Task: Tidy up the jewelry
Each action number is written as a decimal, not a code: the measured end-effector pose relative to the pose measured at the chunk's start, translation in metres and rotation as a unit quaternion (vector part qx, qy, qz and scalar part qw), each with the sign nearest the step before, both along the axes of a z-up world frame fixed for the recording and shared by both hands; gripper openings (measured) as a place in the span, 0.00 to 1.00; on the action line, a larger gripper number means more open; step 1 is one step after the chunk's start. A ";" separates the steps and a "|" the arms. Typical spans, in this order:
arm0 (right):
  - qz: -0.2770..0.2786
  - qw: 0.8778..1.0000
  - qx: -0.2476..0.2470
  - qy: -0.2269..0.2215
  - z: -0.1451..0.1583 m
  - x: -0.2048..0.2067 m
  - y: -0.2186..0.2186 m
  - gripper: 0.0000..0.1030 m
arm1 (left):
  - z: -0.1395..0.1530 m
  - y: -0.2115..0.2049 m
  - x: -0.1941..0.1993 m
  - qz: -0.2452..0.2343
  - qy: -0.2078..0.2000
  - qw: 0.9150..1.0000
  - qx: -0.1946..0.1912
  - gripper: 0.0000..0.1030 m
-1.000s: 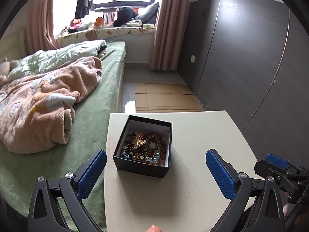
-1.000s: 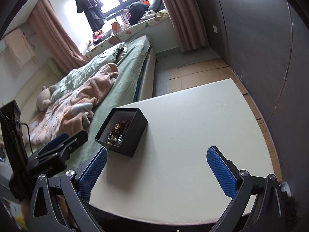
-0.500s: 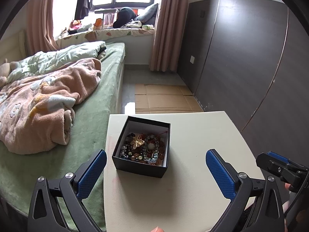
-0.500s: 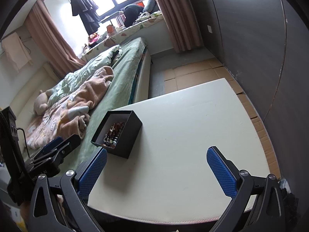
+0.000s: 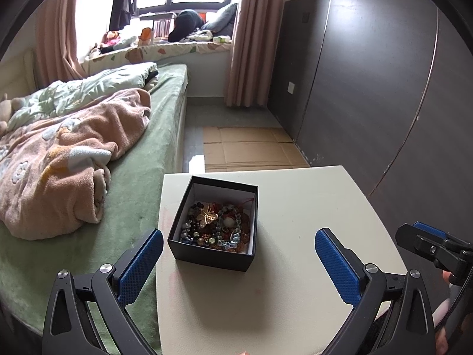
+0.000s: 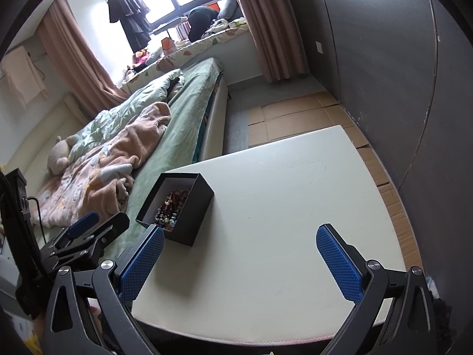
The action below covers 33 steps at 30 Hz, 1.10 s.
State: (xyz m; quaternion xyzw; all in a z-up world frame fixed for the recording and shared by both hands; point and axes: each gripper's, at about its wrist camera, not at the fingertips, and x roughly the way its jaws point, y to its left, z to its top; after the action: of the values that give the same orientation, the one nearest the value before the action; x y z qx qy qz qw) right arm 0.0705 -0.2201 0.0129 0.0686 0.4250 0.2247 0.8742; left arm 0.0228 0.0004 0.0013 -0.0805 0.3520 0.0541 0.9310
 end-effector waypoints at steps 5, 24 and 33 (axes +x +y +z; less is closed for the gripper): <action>0.000 1.000 -0.001 0.000 0.000 0.000 0.001 1.00 | 0.001 0.002 -0.002 0.001 -0.004 1.000 0.000 0.99; 0.005 1.000 -0.011 0.002 0.000 0.001 0.009 1.00 | 0.003 0.002 -0.006 -0.001 -0.002 1.000 -0.003 0.99; 0.004 1.000 -0.012 0.002 0.000 0.001 0.008 1.00 | 0.002 -0.002 -0.007 -0.004 -0.002 1.000 -0.005 0.99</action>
State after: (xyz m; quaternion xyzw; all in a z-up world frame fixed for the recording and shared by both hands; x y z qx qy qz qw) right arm 0.0711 -0.2118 0.0133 0.0570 0.4299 0.2233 0.8730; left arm 0.0159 -0.0015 0.0036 -0.0834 0.3504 0.0485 0.9316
